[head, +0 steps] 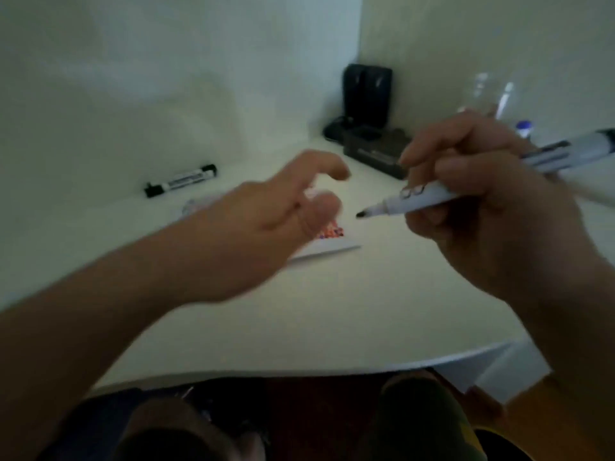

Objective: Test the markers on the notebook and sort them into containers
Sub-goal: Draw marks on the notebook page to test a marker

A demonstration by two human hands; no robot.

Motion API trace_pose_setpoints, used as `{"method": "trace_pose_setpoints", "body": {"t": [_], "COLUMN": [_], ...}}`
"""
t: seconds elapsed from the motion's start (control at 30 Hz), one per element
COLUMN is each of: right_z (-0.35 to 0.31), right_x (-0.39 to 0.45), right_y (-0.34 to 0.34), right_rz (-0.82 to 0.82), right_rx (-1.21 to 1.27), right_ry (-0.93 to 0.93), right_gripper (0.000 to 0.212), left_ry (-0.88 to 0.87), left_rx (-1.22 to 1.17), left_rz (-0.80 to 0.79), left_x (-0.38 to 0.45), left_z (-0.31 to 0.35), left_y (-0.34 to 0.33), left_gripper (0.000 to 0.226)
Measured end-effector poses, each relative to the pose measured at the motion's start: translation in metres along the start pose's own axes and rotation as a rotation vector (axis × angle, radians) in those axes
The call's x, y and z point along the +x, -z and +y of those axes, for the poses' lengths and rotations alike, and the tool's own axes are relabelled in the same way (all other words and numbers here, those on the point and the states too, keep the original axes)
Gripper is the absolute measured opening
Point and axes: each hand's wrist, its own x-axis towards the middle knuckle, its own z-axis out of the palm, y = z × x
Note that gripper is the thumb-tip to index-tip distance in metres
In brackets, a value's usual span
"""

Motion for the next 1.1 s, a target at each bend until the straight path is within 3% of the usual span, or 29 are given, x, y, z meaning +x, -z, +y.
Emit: {"method": "trace_pose_setpoints", "body": {"t": [0.1, 0.2, 0.3, 0.67, 0.9, 1.1], "right_z": [0.030, 0.070, 0.098, 0.130, 0.130, 0.128], "right_x": [0.035, 0.057, 0.064, 0.064, 0.064, 0.063], "right_y": [-0.002, -0.002, -0.007, -0.016, -0.019, -0.021], "right_rz": [0.077, -0.003, -0.059, 0.070, 0.040, 0.043], "right_rx": [0.061, -0.102, -0.295, -0.387, -0.516, -0.479], "right_ry": [-0.206, -0.407, -0.512, -0.545, -0.519, -0.515], "right_gripper": [0.023, 0.014, 0.019, 0.025, 0.026, 0.026], "left_ry": [0.196, 0.267, 0.248, 0.193, 0.182, 0.170], "left_rx": [0.042, 0.180, 0.200, 0.060, 0.070, 0.073], "left_rz": [0.037, -0.148, -0.262, -0.285, -0.299, -0.291], "left_x": [0.017, 0.037, 0.054, 0.066, 0.067, 0.067], "left_z": [-0.071, -0.116, -0.135, -0.164, -0.165, -0.167], "left_y": [0.023, 0.008, -0.014, -0.027, -0.026, -0.026], "left_gripper": [0.014, 0.007, 0.010, 0.016, 0.016, 0.016]}}
